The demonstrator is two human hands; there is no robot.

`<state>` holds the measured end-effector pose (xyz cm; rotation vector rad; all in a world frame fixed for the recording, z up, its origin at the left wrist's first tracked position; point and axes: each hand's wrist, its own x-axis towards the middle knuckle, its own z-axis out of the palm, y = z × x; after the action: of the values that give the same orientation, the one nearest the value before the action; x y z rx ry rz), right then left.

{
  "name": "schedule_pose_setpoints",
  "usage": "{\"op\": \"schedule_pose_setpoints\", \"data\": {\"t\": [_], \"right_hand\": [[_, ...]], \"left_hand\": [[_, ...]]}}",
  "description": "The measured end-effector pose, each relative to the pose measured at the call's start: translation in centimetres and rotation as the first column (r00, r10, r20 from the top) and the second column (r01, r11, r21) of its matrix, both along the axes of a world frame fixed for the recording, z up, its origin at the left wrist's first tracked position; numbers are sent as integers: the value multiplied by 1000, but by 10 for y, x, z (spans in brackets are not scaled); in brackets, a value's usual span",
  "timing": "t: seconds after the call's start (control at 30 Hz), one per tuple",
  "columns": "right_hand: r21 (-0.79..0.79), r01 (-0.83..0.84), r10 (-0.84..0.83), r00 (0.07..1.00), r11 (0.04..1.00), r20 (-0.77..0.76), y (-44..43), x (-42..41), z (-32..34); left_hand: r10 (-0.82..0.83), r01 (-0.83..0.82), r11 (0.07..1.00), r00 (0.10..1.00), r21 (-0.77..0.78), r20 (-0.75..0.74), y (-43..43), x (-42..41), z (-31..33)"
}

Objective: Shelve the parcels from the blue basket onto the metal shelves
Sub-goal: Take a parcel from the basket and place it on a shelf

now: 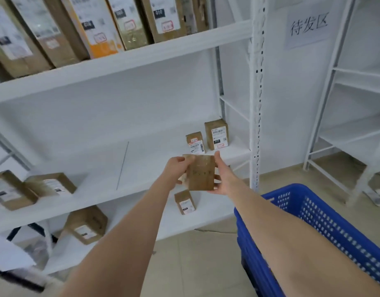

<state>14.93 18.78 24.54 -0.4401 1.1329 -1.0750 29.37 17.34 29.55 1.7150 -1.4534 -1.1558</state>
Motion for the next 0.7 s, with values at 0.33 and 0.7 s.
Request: {"op": "schedule_pose_setpoints", "data": {"t": [0.33, 0.7], "right_hand": [[-127, -21, -1, 985, 992, -170, 7, 135, 11], [-147, 62, -90, 977, 987, -193, 14, 194, 13]], "left_hand": [[110, -108, 994, 986, 21, -127, 6, 136, -3], [119, -107, 988, 987, 112, -107, 2, 183, -25]]}}
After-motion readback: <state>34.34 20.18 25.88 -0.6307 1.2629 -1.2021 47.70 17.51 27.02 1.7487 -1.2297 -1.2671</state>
